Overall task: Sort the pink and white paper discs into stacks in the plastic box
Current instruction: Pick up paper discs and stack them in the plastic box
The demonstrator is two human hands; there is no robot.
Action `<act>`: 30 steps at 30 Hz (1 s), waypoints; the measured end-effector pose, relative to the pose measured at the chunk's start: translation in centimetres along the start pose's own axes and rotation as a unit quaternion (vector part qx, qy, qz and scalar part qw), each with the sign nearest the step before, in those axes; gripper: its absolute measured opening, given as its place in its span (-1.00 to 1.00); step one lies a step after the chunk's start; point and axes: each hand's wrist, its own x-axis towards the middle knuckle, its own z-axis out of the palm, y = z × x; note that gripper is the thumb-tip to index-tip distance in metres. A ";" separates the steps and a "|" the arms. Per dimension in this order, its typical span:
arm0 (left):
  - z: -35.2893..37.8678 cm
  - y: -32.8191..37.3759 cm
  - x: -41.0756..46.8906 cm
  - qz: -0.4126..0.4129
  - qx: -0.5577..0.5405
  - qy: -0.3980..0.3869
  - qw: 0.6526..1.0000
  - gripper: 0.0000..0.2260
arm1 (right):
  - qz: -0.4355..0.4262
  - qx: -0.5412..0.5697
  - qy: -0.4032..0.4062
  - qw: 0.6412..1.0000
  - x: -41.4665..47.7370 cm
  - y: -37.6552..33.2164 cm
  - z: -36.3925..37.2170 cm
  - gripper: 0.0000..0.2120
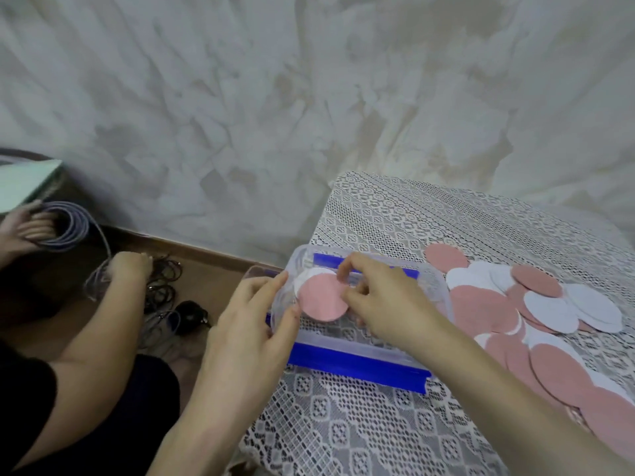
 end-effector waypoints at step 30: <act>0.0 1.3 2.2 0.059 0.222 0.042 0.972 -0.70 | -0.129 -0.277 0.040 0.951 -1.2 -0.5 -0.5 -0.70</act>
